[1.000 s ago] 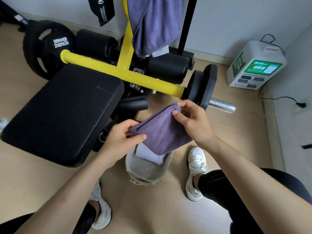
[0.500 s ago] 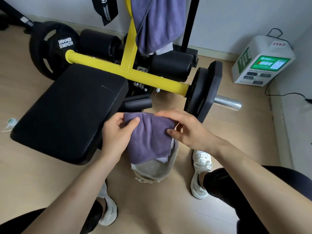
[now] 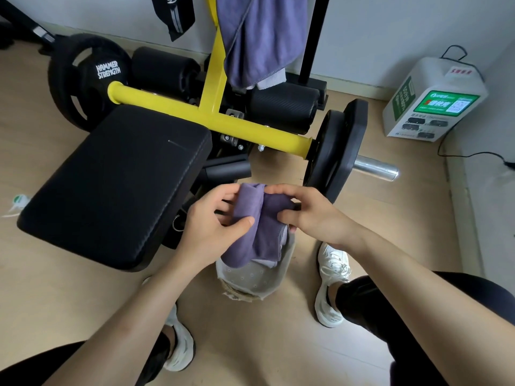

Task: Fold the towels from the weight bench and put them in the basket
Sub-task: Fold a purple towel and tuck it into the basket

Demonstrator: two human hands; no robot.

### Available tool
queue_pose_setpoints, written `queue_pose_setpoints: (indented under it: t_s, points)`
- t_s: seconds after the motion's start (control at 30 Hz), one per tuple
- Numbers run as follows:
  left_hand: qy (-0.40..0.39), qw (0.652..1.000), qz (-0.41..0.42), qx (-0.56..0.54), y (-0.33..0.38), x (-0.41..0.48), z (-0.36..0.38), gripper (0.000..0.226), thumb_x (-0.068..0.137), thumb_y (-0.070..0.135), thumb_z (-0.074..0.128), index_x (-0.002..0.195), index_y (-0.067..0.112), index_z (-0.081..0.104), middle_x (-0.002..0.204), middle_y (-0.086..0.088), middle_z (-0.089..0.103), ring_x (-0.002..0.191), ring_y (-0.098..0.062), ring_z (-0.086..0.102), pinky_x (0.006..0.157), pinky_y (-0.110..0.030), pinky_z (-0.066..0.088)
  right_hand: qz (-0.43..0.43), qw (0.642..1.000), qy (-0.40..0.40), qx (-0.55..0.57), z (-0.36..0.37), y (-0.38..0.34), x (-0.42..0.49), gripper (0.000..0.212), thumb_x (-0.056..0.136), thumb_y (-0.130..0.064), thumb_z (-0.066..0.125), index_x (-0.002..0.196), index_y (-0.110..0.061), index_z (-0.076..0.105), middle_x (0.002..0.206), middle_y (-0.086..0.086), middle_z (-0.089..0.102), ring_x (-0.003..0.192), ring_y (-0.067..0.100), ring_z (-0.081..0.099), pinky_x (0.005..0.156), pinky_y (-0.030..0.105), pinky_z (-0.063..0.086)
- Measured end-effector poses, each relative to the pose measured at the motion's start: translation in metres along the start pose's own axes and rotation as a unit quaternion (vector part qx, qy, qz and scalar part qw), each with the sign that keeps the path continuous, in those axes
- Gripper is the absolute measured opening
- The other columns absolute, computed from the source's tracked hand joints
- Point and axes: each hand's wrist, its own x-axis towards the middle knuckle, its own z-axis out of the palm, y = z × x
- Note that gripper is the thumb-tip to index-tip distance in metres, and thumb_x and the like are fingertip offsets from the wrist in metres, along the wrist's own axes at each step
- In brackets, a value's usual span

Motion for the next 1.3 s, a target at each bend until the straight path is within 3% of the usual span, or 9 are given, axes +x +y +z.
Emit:
queue_pose_setpoints:
  t_s: [0.17, 0.27, 0.47, 0.53, 0.67, 0.83, 1.07, 1.17, 1.3]
  points:
    - [-0.043, 0.994, 0.098, 0.026, -0.001, -0.008, 0.01, 0.057, 0.077, 0.008, 0.074, 0.131, 0.023, 0.066, 0.116, 0.005, 0.065, 0.095, -0.018, 0.067, 0.08, -0.024, 0.059, 0.077, 0.984, 0.009, 0.161, 0.001, -0.008, -0.004, 0.021, 0.095, -0.025, 0.065, 0.115, -0.022, 0.071, 0.095, -0.001, 0.069, 0.08, 0.012, 0.061, 0.073, 0.032, 0.055]
    - [-0.083, 0.991, 0.105, -0.001, -0.003, -0.01, 0.013, 0.048, 0.082, 0.009, 0.07, 0.129, 0.017, 0.068, 0.124, 0.003, 0.065, 0.105, -0.018, 0.067, 0.087, -0.029, 0.06, 0.062, 0.988, 0.027, 0.136, 0.002, -0.003, -0.004, 0.029, 0.087, -0.042, 0.074, 0.109, -0.023, 0.069, 0.096, 0.0, 0.069, 0.084, 0.011, 0.063, 0.07, 0.028, 0.054]
    - [-0.058, 0.992, 0.086, -0.068, 0.0, -0.004, 0.005, 0.023, 0.085, 0.013, 0.068, 0.105, 0.021, 0.076, 0.119, 0.004, 0.073, 0.117, -0.015, 0.068, 0.093, -0.038, 0.057, 0.018, 0.99, 0.019, 0.137, -0.007, -0.001, -0.003, 0.032, 0.078, -0.021, 0.072, 0.11, -0.02, 0.068, 0.099, 0.005, 0.066, 0.088, 0.016, 0.061, 0.073, 0.035, 0.054]
    - [-0.03, 0.996, 0.077, -0.042, 0.003, -0.002, 0.003, 0.03, 0.082, 0.024, 0.071, 0.111, 0.029, 0.07, 0.121, 0.008, 0.07, 0.119, -0.01, 0.064, 0.098, -0.034, 0.052, -0.011, 0.988, -0.012, 0.154, -0.012, -0.003, -0.005, 0.034, 0.082, -0.011, 0.07, 0.116, -0.015, 0.065, 0.099, 0.003, 0.067, 0.09, 0.017, 0.061, 0.074, 0.034, 0.054]
    - [-0.145, 0.986, -0.003, -0.078, 0.005, -0.004, 0.002, 0.064, 0.08, 0.032, 0.078, 0.139, 0.031, 0.053, 0.133, 0.008, 0.066, 0.126, -0.011, 0.062, 0.108, -0.036, 0.049, -0.054, 0.977, -0.05, 0.198, -0.017, -0.006, -0.012, 0.034, 0.091, 0.002, 0.065, 0.122, -0.01, 0.061, 0.105, 0.01, 0.067, 0.093, 0.023, 0.063, 0.077, 0.036, 0.056]
    - [-0.17, 0.981, -0.054, -0.072, 0.0, -0.007, 0.004, 0.065, 0.084, 0.032, 0.078, 0.143, 0.037, 0.05, 0.134, 0.011, 0.067, 0.126, -0.009, 0.063, 0.11, -0.044, 0.048, -0.043, 0.974, 0.03, 0.222, -0.018, 0.003, -0.007, 0.036, 0.087, -0.004, 0.065, 0.122, -0.01, 0.059, 0.102, 0.02, 0.06, 0.089, 0.03, 0.058, 0.083, 0.052, 0.051]
    - [-0.044, 0.981, -0.127, -0.141, -0.027, -0.011, 0.001, 0.045, 0.085, 0.013, 0.08, 0.124, 0.028, 0.062, 0.114, -0.003, 0.074, 0.11, -0.019, 0.071, 0.092, -0.038, 0.059, 0.031, 0.977, 0.107, 0.183, -0.007, 0.033, -0.005, 0.056, 0.09, 0.007, 0.064, 0.136, -0.023, 0.051, 0.1, 0.012, 0.062, 0.087, 0.026, 0.063, 0.086, 0.048, 0.06]
    - [-0.022, 0.981, -0.153, -0.117, -0.044, -0.013, 0.003, 0.047, 0.085, 0.007, 0.08, 0.124, 0.026, 0.061, 0.11, 0.001, 0.075, 0.103, -0.011, 0.073, 0.076, -0.021, 0.057, 0.041, 0.994, 0.079, 0.068, -0.001, 0.054, -0.009, 0.078, 0.085, -0.005, 0.073, 0.143, -0.047, 0.043, 0.106, 0.013, 0.063, 0.088, 0.027, 0.066, 0.091, 0.046, 0.058]
    - [0.02, 0.979, -0.193, -0.061, -0.085, -0.013, 0.007, 0.045, 0.082, 0.006, 0.083, 0.115, 0.03, 0.063, 0.11, 0.005, 0.072, 0.102, -0.01, 0.07, 0.082, -0.027, 0.058, 0.066, 0.997, 0.026, 0.015, 0.027, 0.088, -0.013, 0.066, 0.084, -0.012, 0.073, 0.131, -0.055, 0.052, 0.115, 0.002, 0.057, 0.087, 0.034, 0.067, 0.09, 0.049, 0.058]
